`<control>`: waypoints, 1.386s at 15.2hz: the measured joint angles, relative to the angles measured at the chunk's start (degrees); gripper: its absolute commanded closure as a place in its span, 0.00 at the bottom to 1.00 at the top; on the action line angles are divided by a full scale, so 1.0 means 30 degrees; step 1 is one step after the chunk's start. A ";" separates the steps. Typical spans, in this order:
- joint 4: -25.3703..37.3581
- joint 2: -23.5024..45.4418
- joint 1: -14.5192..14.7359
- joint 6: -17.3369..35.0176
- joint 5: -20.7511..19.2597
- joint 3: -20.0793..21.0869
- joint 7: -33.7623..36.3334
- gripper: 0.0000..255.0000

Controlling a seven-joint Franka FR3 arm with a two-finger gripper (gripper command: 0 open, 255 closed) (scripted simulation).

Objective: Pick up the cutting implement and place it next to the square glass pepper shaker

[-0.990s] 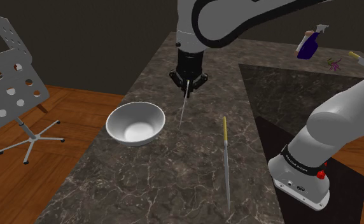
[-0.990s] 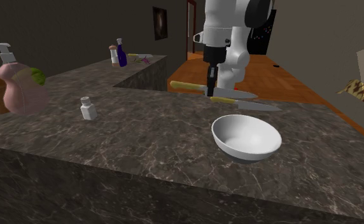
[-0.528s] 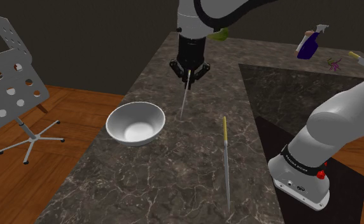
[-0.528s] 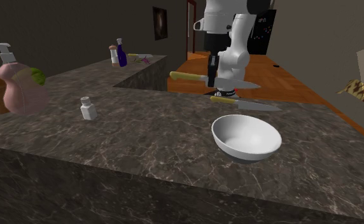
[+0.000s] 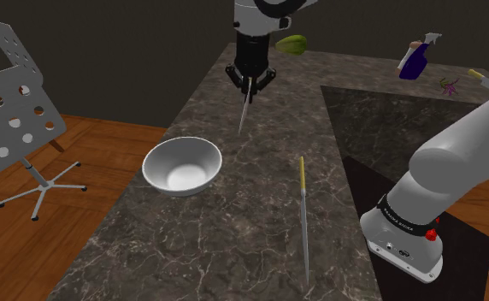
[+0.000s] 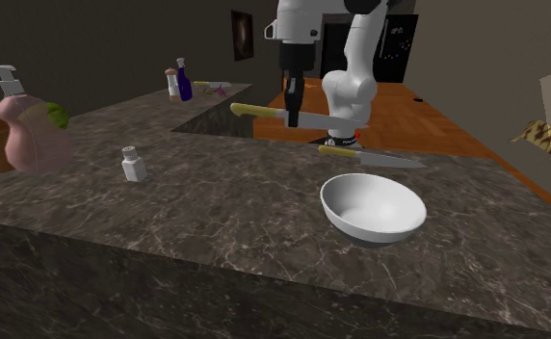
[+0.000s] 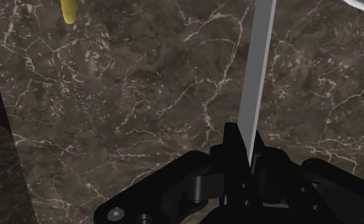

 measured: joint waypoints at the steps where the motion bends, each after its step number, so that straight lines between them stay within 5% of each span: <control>1: 0.0612 0.0654 -0.0235 -0.0032 -0.0390 -0.0038 -0.0054 1.00; 12: 0.7360 0.7459 -0.1588 -0.0965 -0.4202 -0.0987 -0.1018 1.00; 21: 1.6292 1.4066 -0.0771 -0.3834 -0.6909 -0.2111 -0.2040 1.00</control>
